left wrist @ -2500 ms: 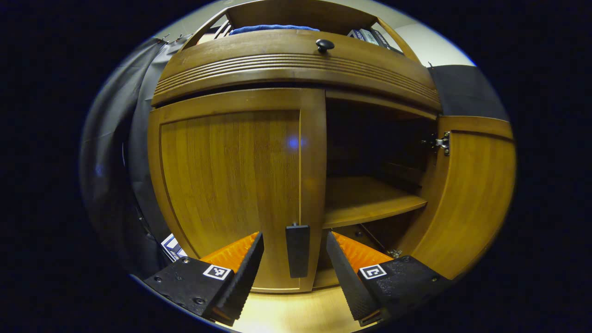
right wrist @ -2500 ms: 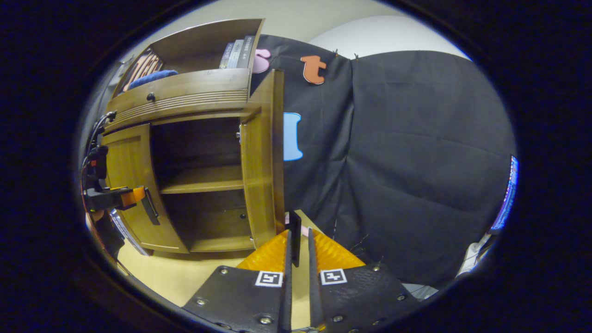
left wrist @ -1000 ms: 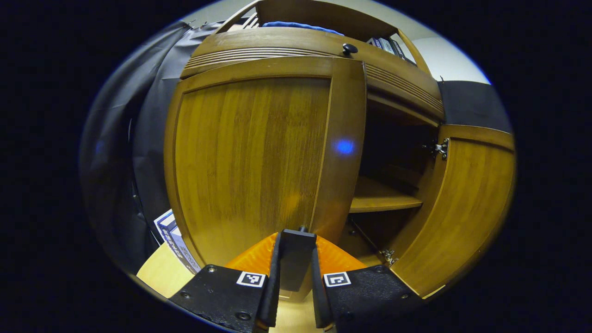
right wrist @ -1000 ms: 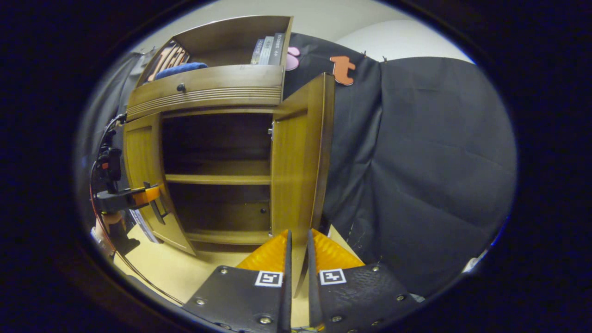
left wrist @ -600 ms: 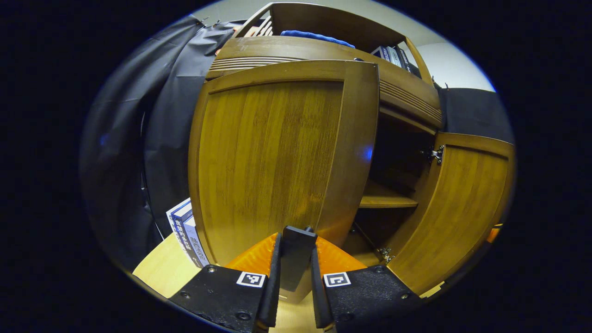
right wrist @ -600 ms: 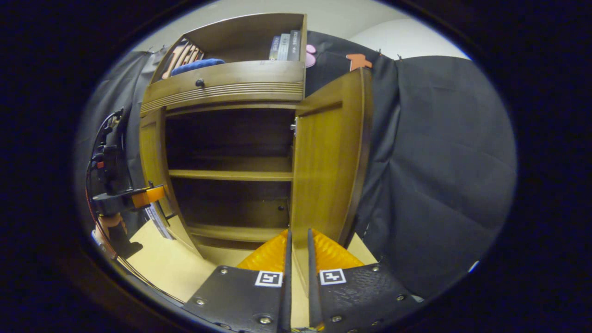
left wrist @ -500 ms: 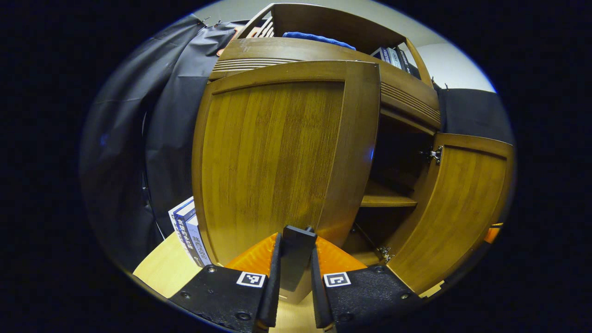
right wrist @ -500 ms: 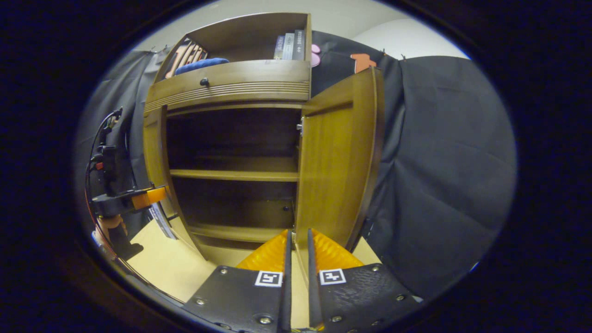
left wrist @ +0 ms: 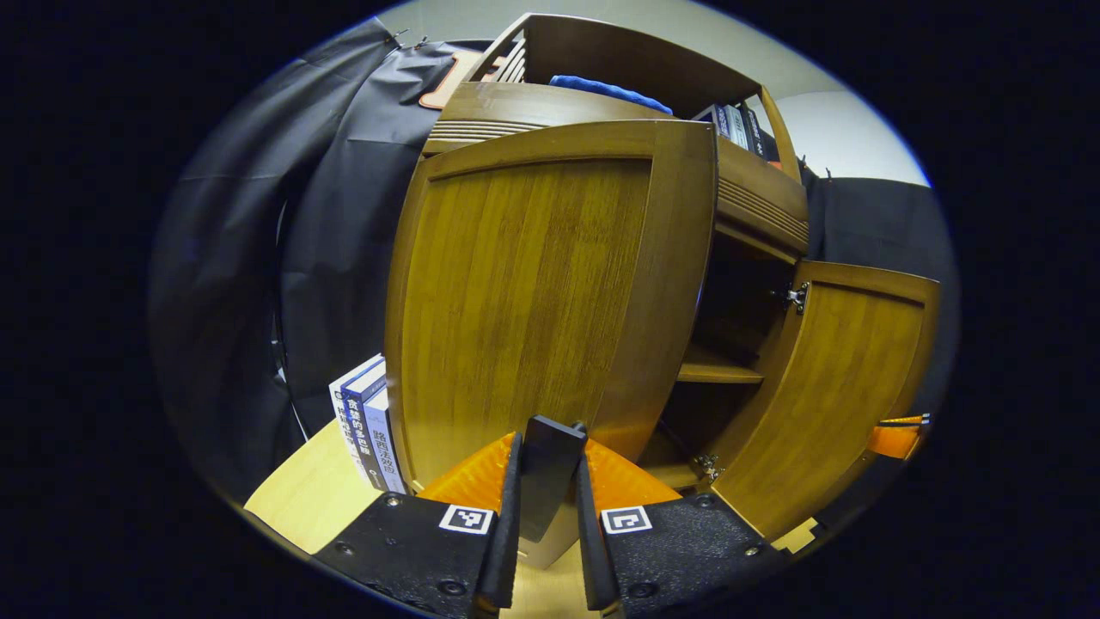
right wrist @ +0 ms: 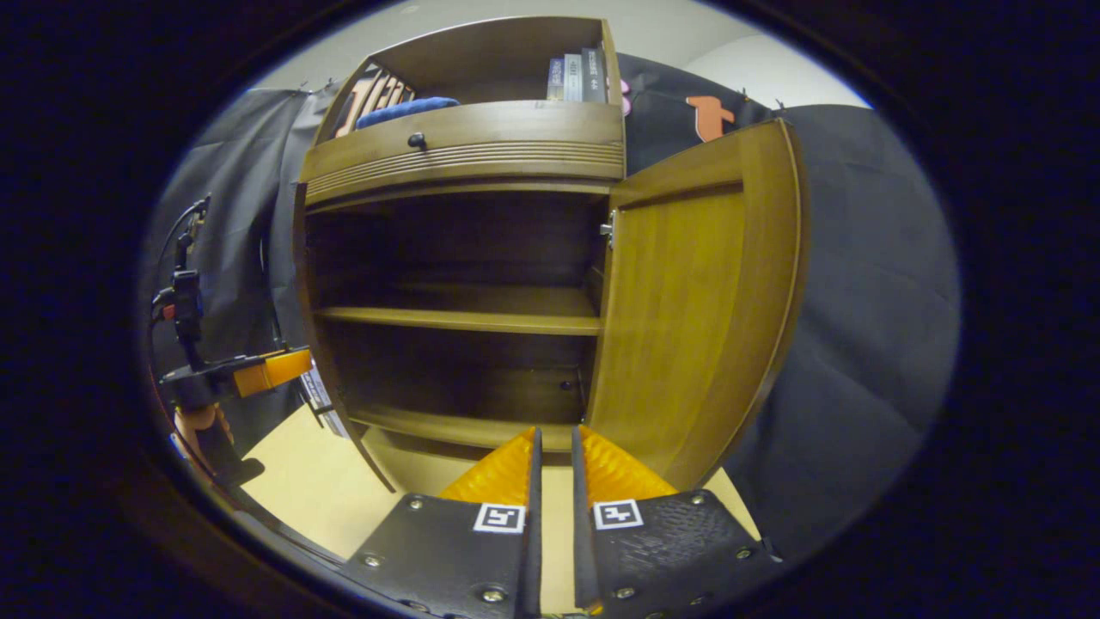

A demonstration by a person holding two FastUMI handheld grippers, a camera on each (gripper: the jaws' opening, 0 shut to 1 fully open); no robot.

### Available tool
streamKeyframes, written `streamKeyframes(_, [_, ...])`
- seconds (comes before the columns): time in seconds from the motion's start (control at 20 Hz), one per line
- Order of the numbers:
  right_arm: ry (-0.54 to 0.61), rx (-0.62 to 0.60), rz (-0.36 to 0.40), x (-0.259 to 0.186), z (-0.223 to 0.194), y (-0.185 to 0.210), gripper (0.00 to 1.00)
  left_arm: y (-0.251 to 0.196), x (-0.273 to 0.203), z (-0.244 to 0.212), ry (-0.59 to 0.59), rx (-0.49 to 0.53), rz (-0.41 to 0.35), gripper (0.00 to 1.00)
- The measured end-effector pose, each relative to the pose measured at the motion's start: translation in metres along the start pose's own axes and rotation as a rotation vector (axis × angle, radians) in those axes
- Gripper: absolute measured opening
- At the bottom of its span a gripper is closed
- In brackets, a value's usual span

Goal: Open the right door of the double-door shoe cabinet with the right hand, and open the left door with the left hand.

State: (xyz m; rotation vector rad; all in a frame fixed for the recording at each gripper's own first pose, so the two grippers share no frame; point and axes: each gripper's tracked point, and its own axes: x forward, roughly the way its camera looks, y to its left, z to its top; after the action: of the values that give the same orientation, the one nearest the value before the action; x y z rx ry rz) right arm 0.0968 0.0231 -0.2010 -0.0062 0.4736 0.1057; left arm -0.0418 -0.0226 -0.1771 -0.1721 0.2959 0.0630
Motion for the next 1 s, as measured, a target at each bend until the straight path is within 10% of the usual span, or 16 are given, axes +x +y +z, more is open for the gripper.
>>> streamKeyframes(1.0, [0.030, -0.034, 0.164, 0.023, -0.005, 0.058, 0.15, 0.048, -0.051, 0.005, -0.028, -0.031, -0.113, 0.37])
